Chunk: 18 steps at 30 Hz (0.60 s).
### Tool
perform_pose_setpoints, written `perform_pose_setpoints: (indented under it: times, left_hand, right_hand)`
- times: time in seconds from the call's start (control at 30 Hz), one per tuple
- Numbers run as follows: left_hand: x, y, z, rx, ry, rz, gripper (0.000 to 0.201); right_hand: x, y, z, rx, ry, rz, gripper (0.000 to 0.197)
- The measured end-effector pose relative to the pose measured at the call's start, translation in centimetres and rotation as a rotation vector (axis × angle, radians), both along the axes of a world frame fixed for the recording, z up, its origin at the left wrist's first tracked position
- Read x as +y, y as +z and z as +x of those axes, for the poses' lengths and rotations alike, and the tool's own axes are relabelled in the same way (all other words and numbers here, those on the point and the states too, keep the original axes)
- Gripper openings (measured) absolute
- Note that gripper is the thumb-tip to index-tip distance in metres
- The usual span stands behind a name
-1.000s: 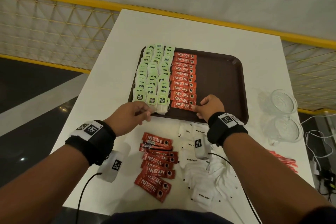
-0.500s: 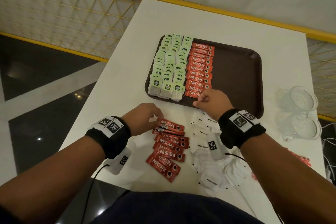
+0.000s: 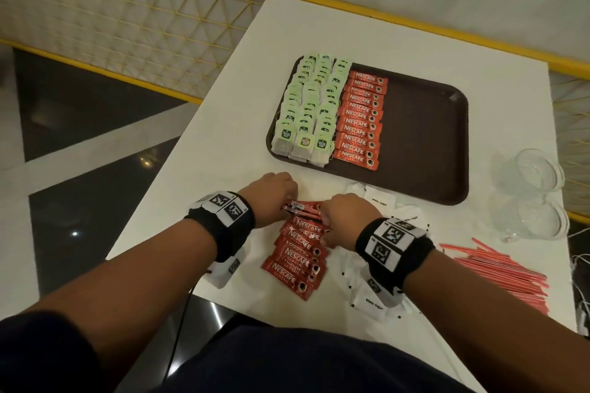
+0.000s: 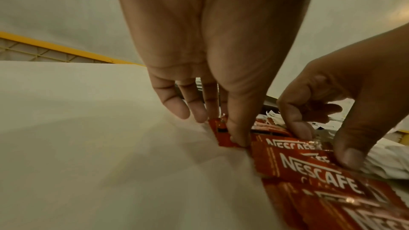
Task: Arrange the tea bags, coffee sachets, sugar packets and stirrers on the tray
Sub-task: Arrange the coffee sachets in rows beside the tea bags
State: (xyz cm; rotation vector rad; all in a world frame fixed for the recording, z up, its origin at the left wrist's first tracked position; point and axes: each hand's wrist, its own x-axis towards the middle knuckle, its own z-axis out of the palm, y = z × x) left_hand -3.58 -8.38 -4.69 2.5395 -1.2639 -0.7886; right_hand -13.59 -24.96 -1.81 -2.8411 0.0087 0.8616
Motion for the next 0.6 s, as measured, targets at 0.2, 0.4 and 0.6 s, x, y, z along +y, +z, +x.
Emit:
perform_pose_setpoints:
  times: [0.2,0.4,0.6]
  left_hand:
    - [-0.2,0.1,0.0,0.148,0.074,0.037,0.025]
    - [-0.7,1.1,0.5,0.201,0.020,0.100,0.022]
    - [-0.5,2.0,1.1,0.495,0.157,0.004,0.017]
  right_hand:
    - [0.1,-0.1,0.0,-0.034,-0.026,0.023,0.017]
    - [-1.2,-0.5,0.0,-0.108,-0.165,0.184,0.007]
    - [-2.9,0.1,0.2,-0.184,-0.306,0.392,0.005]
